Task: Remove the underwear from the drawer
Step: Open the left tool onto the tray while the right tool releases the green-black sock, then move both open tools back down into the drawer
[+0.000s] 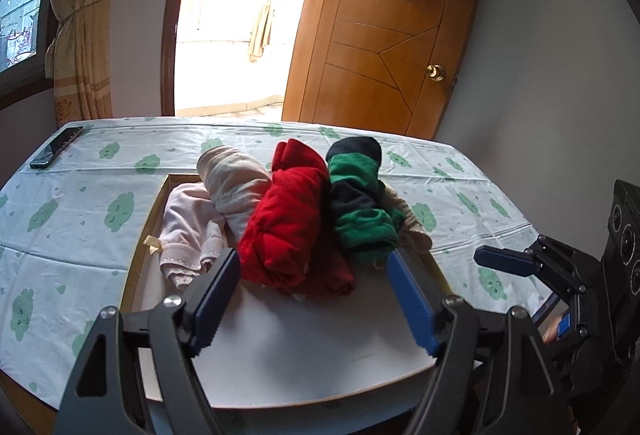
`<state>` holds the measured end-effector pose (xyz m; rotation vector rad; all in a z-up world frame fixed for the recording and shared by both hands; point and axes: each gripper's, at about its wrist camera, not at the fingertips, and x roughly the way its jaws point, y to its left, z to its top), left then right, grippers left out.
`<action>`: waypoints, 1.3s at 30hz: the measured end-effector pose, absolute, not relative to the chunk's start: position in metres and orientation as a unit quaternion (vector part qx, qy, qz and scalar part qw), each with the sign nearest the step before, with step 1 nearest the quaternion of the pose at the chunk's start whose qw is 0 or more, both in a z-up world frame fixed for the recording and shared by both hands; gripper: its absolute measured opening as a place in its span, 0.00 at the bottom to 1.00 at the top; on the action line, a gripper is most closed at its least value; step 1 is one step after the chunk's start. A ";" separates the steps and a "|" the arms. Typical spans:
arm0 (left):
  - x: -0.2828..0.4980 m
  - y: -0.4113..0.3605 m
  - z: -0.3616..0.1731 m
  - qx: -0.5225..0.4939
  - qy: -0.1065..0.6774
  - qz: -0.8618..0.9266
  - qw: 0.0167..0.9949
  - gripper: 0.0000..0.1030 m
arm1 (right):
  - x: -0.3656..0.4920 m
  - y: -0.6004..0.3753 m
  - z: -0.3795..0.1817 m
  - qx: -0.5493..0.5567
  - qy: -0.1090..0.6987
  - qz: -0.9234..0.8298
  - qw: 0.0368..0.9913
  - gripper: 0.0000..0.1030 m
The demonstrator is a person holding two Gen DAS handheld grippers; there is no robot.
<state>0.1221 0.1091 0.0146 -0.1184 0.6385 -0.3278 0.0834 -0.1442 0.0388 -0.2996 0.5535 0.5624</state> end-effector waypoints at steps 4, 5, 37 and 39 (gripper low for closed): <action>0.100 0.113 0.001 -0.064 0.319 -0.174 0.929 0.76 | 0.059 -0.150 0.029 -0.139 0.271 0.285 0.909 0.69; 0.096 0.113 -0.002 -0.067 0.321 -0.176 0.928 0.76 | 0.051 -0.153 0.027 -0.141 0.270 0.288 0.908 0.69; -0.036 0.176 -0.097 0.012 0.438 -0.120 0.891 0.77 | -0.072 -0.166 -0.065 -0.097 0.361 0.357 0.856 0.73; -0.042 0.180 -0.104 0.033 0.455 -0.115 0.882 0.77 | -0.076 -0.166 -0.067 -0.098 0.365 0.359 0.853 0.73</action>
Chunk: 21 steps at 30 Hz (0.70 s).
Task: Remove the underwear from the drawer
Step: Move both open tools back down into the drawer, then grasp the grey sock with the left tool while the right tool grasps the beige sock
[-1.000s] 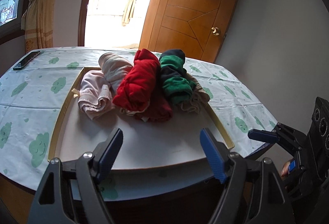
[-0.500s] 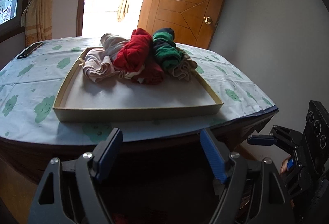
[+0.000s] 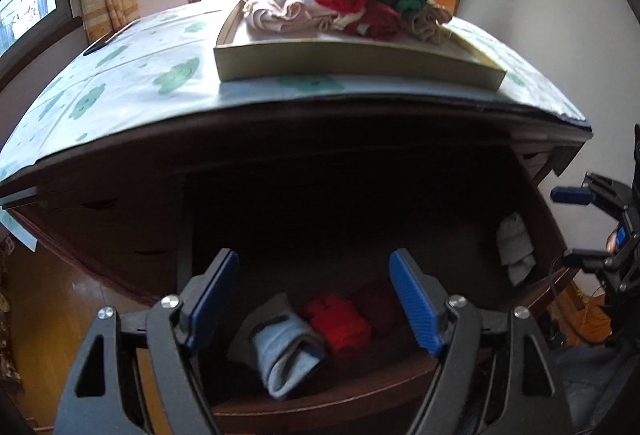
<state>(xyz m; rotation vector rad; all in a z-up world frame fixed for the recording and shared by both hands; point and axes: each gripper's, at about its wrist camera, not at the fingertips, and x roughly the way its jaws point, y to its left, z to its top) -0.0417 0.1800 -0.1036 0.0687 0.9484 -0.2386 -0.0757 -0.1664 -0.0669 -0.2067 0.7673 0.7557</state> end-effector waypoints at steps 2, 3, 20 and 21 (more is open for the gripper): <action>-0.046 0.181 -0.111 0.048 0.474 -0.115 0.871 0.77 | -0.081 -0.168 -0.064 -0.094 0.363 0.363 0.853 0.73; -0.047 0.181 -0.116 0.052 0.487 -0.118 0.864 0.77 | -0.083 -0.170 -0.061 -0.090 0.362 0.367 0.852 0.73; -0.041 0.189 -0.163 0.052 0.572 -0.128 0.808 0.66 | -0.090 -0.181 -0.036 -0.050 0.345 0.378 0.857 0.76; -0.041 0.189 -0.165 0.052 0.576 -0.130 0.805 0.63 | -0.090 -0.181 -0.038 -0.056 0.349 0.376 0.856 0.76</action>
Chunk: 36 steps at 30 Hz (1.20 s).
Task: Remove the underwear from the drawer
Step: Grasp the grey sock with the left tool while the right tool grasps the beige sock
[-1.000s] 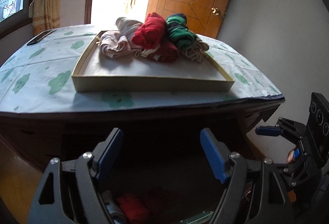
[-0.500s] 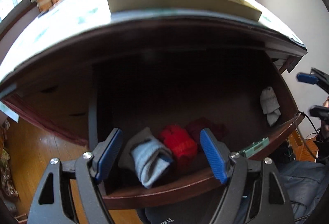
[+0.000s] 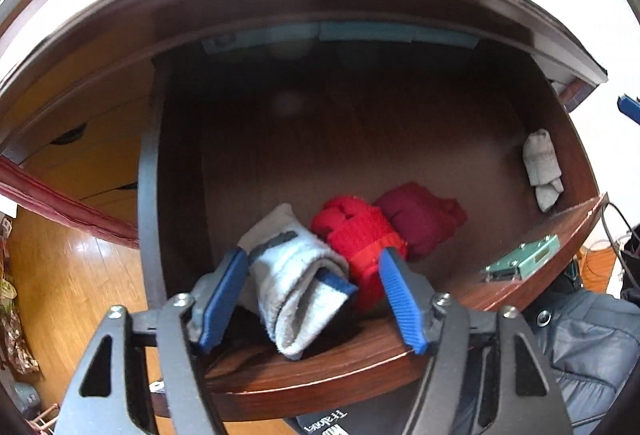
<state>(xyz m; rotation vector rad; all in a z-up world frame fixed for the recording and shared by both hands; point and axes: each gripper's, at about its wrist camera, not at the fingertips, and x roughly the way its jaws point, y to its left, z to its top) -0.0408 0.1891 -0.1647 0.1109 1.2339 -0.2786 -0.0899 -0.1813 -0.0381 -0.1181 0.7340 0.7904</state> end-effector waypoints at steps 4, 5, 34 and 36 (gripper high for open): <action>-0.040 0.190 -0.168 0.055 0.585 -0.132 0.798 0.57 | -0.090 -0.182 -0.047 -0.069 0.361 0.374 0.852 0.76; -0.040 0.191 -0.168 0.058 0.587 -0.131 0.797 0.56 | -0.088 -0.183 -0.050 -0.070 0.364 0.373 0.850 0.76; -0.078 0.192 -0.119 0.022 0.459 -0.151 0.876 0.17 | -0.041 -0.190 -0.115 -0.117 0.463 0.313 0.821 0.76; -0.080 0.189 -0.117 0.012 0.443 -0.154 0.883 0.17 | -0.038 -0.188 -0.119 -0.132 0.470 0.307 0.817 0.76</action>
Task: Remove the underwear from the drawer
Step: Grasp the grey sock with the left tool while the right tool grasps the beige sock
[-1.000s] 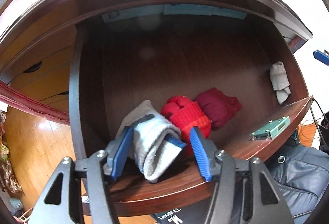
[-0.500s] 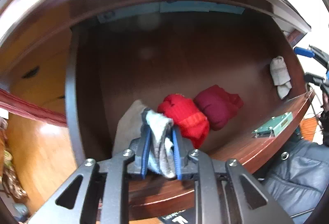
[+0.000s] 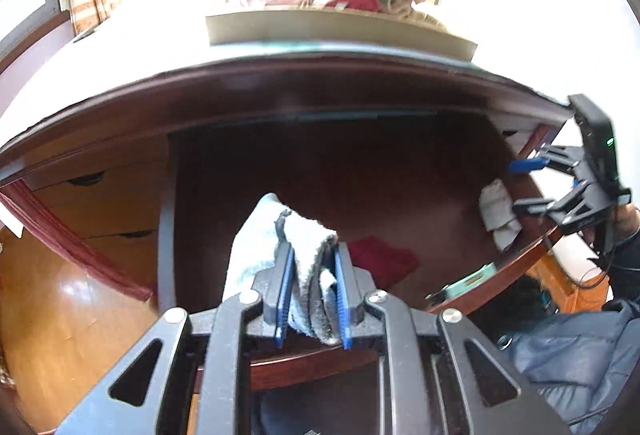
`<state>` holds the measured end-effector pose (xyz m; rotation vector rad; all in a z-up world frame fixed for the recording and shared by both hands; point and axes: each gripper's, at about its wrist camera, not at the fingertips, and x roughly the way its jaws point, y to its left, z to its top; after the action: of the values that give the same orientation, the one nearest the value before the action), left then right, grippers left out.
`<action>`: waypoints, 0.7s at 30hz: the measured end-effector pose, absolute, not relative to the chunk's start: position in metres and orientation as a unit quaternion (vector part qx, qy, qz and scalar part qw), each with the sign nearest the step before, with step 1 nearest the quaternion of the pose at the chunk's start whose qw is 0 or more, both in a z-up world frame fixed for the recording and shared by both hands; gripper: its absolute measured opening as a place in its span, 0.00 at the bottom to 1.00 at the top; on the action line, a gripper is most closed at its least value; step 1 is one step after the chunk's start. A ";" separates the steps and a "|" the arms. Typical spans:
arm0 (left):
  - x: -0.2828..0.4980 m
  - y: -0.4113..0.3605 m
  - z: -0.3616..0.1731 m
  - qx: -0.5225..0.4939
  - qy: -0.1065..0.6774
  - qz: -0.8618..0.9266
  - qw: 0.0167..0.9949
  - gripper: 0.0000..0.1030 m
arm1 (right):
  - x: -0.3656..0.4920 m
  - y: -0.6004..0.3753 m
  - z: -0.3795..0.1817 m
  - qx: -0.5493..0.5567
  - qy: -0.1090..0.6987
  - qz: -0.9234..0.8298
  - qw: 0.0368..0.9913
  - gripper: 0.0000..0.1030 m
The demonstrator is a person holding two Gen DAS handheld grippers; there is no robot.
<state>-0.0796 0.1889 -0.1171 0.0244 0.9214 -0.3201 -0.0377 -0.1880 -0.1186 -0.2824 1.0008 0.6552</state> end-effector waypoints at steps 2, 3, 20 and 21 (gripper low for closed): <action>-0.076 0.183 -0.117 0.002 0.431 -0.158 0.889 0.17 | -0.035 -0.186 -0.122 -0.141 0.477 0.304 0.812 0.76; -0.078 0.180 -0.116 -0.003 0.424 -0.159 0.892 0.17 | -0.034 -0.185 -0.124 -0.149 0.481 0.304 0.809 0.76; -0.083 0.148 -0.112 -0.014 0.394 -0.193 0.899 0.17 | -0.015 -0.155 -0.133 -0.275 0.536 0.315 0.733 0.50; -0.083 0.148 -0.112 -0.014 0.393 -0.194 0.898 0.17 | -0.014 -0.153 -0.134 -0.290 0.538 0.313 0.727 0.50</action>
<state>-0.0828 0.1483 -0.1117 -0.0294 0.8147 -0.4025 -0.0141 -0.1535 -0.1336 -0.6403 1.1864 0.6912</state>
